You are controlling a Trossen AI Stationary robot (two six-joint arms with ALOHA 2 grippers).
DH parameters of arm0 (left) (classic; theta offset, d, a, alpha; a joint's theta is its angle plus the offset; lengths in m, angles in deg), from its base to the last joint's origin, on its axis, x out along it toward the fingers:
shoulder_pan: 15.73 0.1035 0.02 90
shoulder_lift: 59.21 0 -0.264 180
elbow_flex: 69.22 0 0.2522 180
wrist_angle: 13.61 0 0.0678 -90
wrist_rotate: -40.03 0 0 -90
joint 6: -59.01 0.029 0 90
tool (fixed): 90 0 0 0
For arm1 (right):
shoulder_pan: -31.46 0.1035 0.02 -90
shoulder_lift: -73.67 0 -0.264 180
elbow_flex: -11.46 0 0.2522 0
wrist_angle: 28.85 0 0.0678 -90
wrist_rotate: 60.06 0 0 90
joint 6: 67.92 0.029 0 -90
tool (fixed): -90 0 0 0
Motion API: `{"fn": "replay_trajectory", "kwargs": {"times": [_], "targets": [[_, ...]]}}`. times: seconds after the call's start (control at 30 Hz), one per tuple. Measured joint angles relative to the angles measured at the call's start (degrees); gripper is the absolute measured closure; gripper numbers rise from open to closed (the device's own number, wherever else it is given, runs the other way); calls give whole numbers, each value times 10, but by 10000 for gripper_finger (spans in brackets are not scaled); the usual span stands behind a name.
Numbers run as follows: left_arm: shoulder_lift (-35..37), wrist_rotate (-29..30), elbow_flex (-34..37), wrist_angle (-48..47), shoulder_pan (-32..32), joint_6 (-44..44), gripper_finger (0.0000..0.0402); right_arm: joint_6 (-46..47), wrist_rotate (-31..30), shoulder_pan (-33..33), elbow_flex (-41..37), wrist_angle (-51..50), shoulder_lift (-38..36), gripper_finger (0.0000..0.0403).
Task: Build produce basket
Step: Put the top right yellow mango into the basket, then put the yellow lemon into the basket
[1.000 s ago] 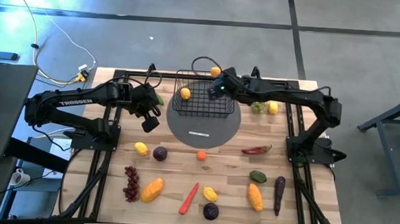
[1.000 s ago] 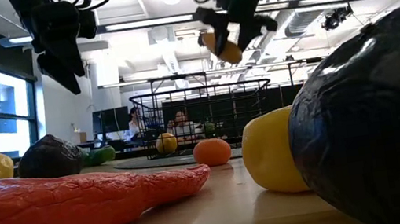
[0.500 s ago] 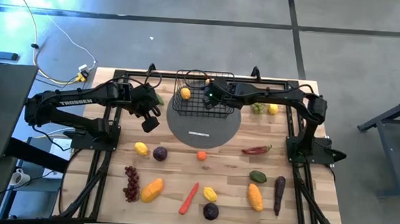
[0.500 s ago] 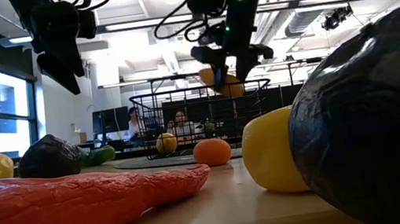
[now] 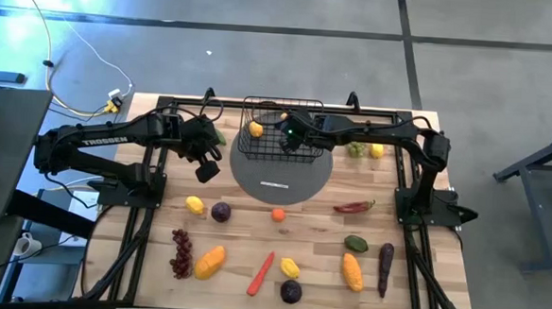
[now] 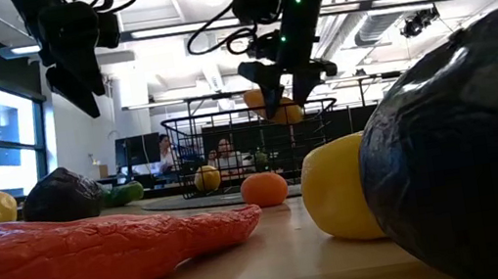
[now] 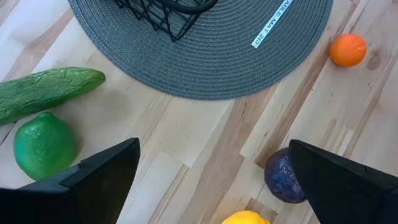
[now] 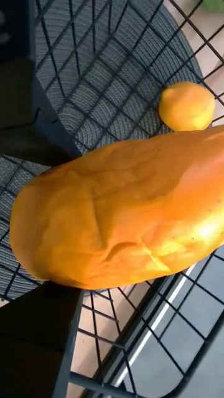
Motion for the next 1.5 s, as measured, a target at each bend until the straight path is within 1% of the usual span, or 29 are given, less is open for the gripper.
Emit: {"fn": "replay_trajectory", "kwargs": {"times": [0.2,0.33,0.43,0.67,0.87,1.03,1.13,1.27,1.4,1.5], "targets": [[0,0,0,0,0,0,4,-2,1,-18,0,3,0,131],[0,0,0,0,0,0,4,-2,30,-31,0,0,0,128],[0,0,0,0,0,0,4,-2,54,-40,0,1,0,116],[0,0,0,0,0,0,4,-2,57,-54,0,1,0,78],[0,-1,0,-13,0,-2,4,14,56,-57,0,1,0,68],[2,-15,0,-61,-1,-15,4,13,105,-55,0,1,0,68],[12,-17,0,-82,-11,-14,4,13,132,-54,2,-1,0,68],[33,-22,0,-95,-32,-28,4,11,134,-47,23,-3,-1,68],[57,-41,0,-118,-58,-59,4,-3,134,-31,58,-8,-1,68],[74,-39,0,-130,-82,-81,4,-15,136,-17,78,-13,-1,68]]}}
